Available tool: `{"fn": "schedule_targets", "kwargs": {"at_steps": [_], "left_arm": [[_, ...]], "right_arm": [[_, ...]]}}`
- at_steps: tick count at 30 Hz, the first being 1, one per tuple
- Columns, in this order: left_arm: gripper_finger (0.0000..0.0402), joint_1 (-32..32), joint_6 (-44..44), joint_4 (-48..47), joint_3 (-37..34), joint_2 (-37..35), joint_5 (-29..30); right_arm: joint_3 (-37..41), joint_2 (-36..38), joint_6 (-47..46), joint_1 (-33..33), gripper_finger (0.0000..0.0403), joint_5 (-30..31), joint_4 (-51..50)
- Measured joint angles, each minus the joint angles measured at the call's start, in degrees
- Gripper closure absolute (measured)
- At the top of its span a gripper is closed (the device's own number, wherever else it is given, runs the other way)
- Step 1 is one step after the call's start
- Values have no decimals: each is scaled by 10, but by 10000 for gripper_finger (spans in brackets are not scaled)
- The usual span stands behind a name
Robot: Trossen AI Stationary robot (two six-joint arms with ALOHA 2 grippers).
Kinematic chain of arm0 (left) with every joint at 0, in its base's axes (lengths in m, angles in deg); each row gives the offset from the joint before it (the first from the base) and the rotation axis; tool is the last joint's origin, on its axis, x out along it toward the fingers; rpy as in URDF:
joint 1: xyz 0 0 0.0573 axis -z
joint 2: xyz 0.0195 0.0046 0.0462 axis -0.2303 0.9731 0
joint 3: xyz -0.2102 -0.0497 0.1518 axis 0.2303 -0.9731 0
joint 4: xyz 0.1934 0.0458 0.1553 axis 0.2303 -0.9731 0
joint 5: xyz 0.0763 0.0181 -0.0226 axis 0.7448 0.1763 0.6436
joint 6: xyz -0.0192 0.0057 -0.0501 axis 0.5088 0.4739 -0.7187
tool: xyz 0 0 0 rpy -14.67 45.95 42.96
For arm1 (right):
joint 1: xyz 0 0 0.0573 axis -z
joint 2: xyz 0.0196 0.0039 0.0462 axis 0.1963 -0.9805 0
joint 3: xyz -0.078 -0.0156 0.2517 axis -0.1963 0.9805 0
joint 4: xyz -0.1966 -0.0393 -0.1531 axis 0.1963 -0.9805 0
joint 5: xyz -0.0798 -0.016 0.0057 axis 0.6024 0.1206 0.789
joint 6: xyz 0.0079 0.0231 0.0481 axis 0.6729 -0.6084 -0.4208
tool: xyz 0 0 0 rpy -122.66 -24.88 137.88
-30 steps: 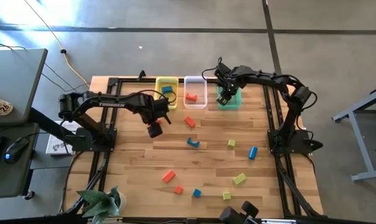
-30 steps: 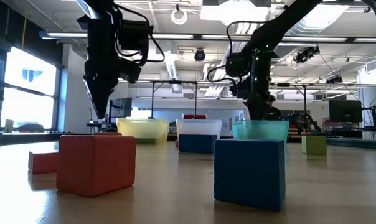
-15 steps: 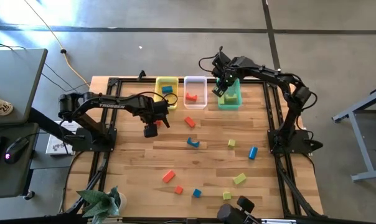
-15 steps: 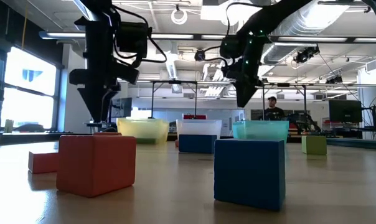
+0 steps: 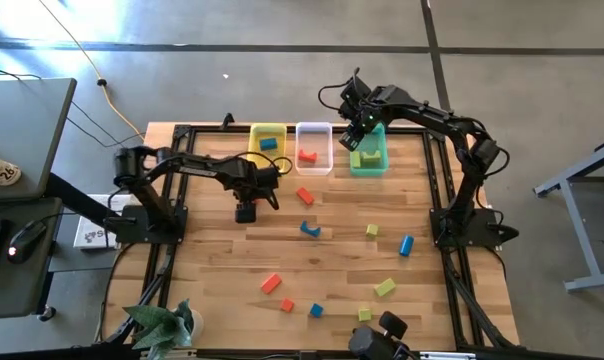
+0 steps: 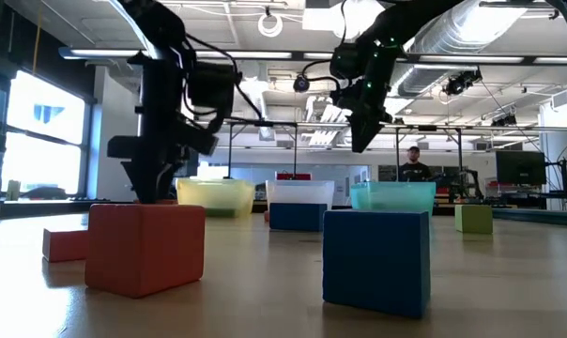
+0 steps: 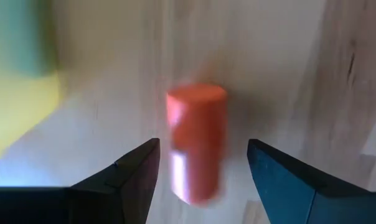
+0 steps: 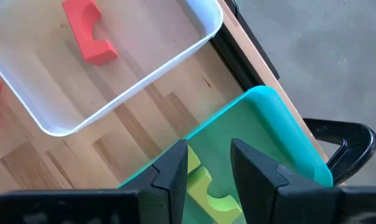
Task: Sort & place blocks by color
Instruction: Put the orange block into the transparent bin
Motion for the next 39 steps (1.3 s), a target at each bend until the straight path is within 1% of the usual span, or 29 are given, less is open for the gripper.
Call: {"fn": "schedule_targets", "kwargs": {"at_steps": [4,6,9,13,14,17,20,22,24,28,32,36,39], "left_arm": [[173,0,-14,11,2,32,9],[185,1,-14,9,3,41,8],[222,4,-15,9,3,42,6],[295,5,-15,4,9,41,-3],[305,4,-15,4,9,37,-11],[305,6,-14,-2,21,39,-13],[305,4,-15,24,45,28,-19],[305,2,-15,22,60,25,-25],[305,0,-13,17,81,23,-25],[305,-6,-7,45,128,20,-24],[305,-18,9,115,166,20,-24],[305,-37,9,180,189,20,-27],[305,-52,9,227,193,20,-28]], "right_arm": [[0,0,0,0,293,0,-3],[0,0,1,0,293,0,-10],[0,0,2,0,293,0,-15],[0,0,2,0,293,0,-21],[0,0,2,0,293,0,-23],[0,0,2,0,293,0,-23],[0,0,2,0,293,0,-23],[0,0,1,0,293,-1,-23],[0,0,0,0,293,-1,-24],[0,0,-9,0,293,-2,-25],[0,0,-27,0,293,-10,-25],[0,0,-54,0,293,-14,-25],[0,0,-83,0,293,-22,-21]]}}
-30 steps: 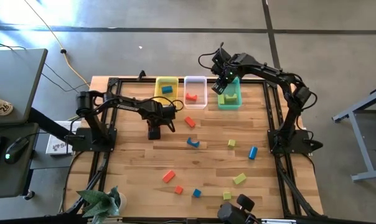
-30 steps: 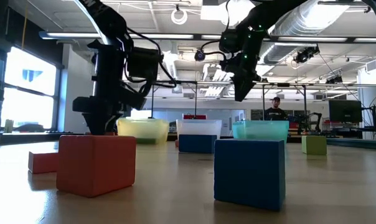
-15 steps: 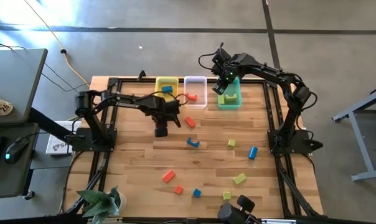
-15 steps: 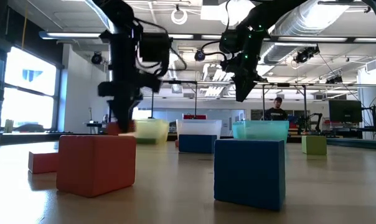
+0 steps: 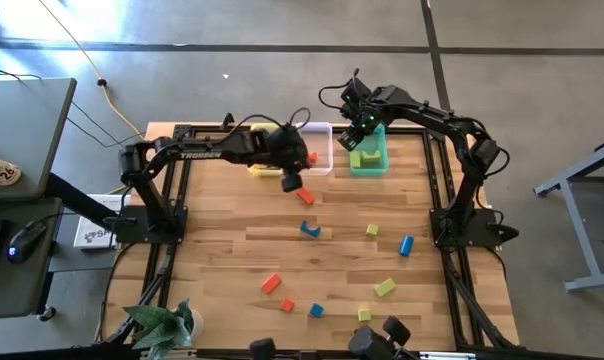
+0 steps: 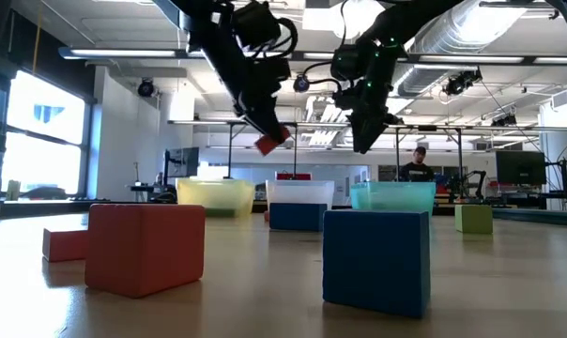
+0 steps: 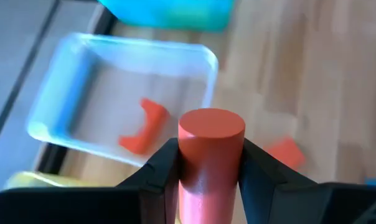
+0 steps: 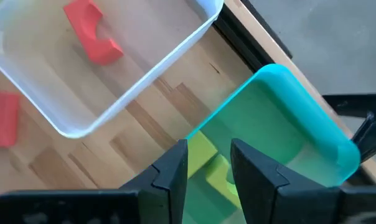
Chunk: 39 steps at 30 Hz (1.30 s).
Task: Sort & place blocks by color
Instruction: Put the orange block into the transparent bin
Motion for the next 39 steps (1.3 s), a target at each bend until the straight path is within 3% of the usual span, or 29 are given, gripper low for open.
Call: {"fn": "schedule_targets", "kwargs": {"at_steps": [14,25,39], "left_arm": [[290,-54,-18,130,0,2,-4],[288,-80,-36,158,0,63,-74],[280,-80,-39,161,0,118,-69]], "right_arm": [[0,0,-151,-9,293,-8,15],[0,0,-243,-51,293,9,17],[0,0,-329,-119,293,26,-2]]}}
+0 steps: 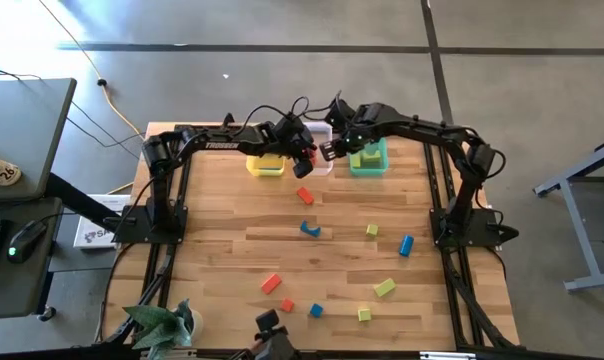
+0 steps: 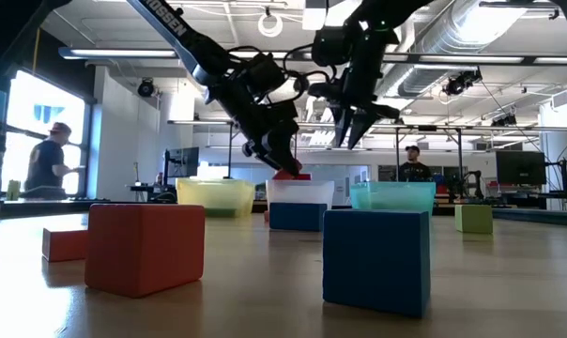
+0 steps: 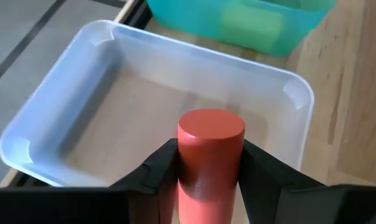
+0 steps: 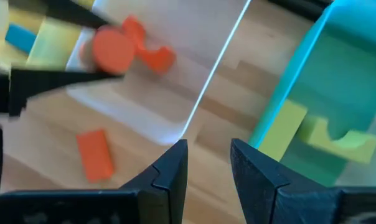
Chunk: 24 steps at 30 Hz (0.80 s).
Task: Sort & place blocks by color
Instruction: Put the orange block into the transparent bin, then put the green block into the green bin
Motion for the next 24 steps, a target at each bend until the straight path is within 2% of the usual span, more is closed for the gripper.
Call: {"fn": "schedule_targets", "kwargs": {"at_steps": [14,24], "left_arm": [[195,-2,0,-7,0,-2,7],[186,-2,20,-41,0,-53,6]], "right_arm": [[0,0,-108,-122,293,7,-63],[0,0,-208,-224,293,46,-129]]}}
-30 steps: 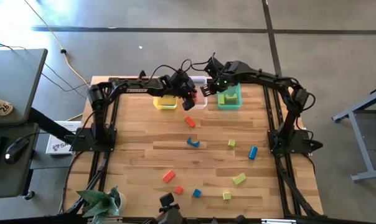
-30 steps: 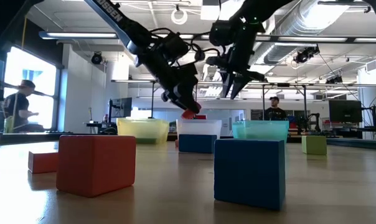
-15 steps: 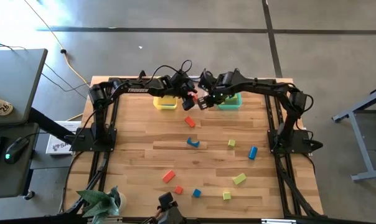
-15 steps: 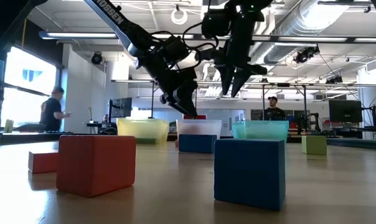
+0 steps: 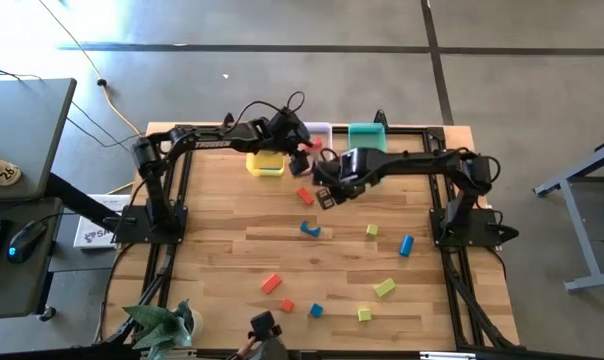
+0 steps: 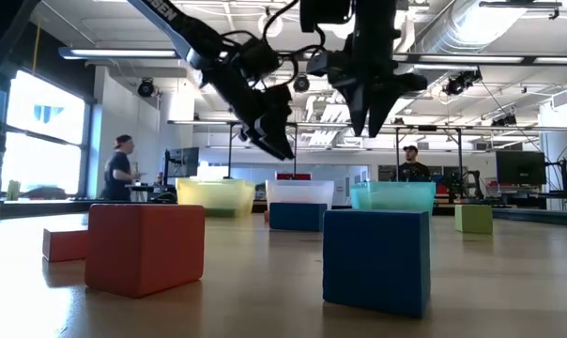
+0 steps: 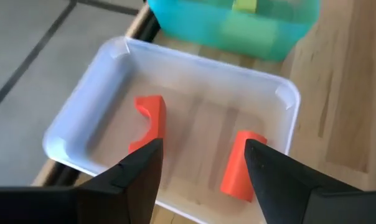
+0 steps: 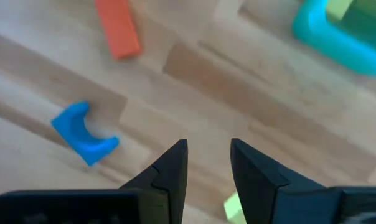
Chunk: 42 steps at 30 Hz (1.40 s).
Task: Sort & place blocks by color
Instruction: Put the green block into the green bin
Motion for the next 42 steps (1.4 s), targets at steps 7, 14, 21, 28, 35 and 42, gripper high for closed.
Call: {"fn": "schedule_targets", "kwargs": {"at_steps": [7,14,21,28,35,42], "left_arm": [[186,1,0,-16,0,-60,-1],[186,10,0,-64,1,-116,-2],[186,33,0,-125,0,-153,-2],[186,65,-6,-146,0,-156,-2],[186,98,-47,-148,0,-156,0],[186,139,-111,-148,0,-156,-1]], "right_arm": [[0,0,-53,-65,293,4,-37],[0,0,-121,-129,293,44,-92],[1,0,-155,-173,293,67,-170],[1,0,-104,-186,293,79,-205],[1,2,-23,-186,293,88,-207],[50,38,15,-195,293,94,-205]]}}
